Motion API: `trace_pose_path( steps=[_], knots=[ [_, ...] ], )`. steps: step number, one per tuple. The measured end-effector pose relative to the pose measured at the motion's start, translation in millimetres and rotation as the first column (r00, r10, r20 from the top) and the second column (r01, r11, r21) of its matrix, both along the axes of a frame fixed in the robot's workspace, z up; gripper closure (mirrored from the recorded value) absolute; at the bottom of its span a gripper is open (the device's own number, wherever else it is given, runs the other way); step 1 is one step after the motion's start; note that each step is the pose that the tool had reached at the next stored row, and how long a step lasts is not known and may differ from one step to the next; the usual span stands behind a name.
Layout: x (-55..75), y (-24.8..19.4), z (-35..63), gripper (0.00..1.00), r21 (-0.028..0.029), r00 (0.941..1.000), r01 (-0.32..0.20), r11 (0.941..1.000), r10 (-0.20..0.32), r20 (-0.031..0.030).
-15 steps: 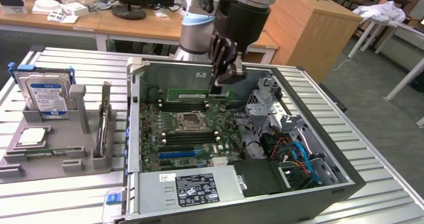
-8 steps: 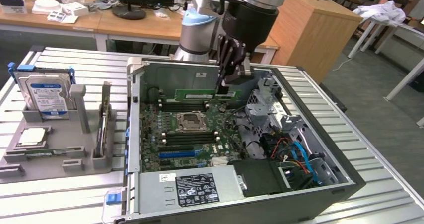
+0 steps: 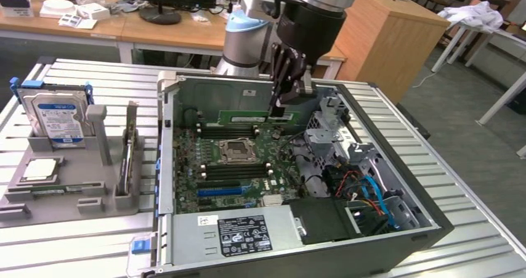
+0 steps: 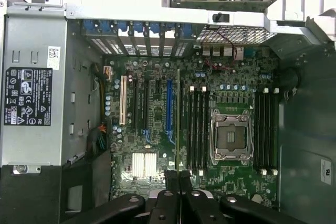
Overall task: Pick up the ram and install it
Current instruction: 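Pick up the ram and move it above insertion slot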
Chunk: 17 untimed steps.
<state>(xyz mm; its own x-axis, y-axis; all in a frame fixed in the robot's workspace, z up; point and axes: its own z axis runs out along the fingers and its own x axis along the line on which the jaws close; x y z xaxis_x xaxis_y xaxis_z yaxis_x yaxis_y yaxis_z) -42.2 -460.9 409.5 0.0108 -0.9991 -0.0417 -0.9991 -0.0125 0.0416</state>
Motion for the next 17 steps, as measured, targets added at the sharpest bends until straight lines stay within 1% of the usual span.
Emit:
trace_pose_path(
  steps=[3, 10, 17],
  knots=[
    [0.0, 3.8, -0.5, 0.88, -0.0001, 1.0000, 0.000, 1.0000, 0.000, 0.0000],
    [0.0, 15.9, -2.0, 0.88, -0.0001, 1.0000, 0.000, 1.0000, 0.000, -0.0001],
    [0.0, 26.2, -3.6, 0.88, 0.0002, 1.0000, 0.000, 1.0000, 0.000, 0.0000]
  ],
)
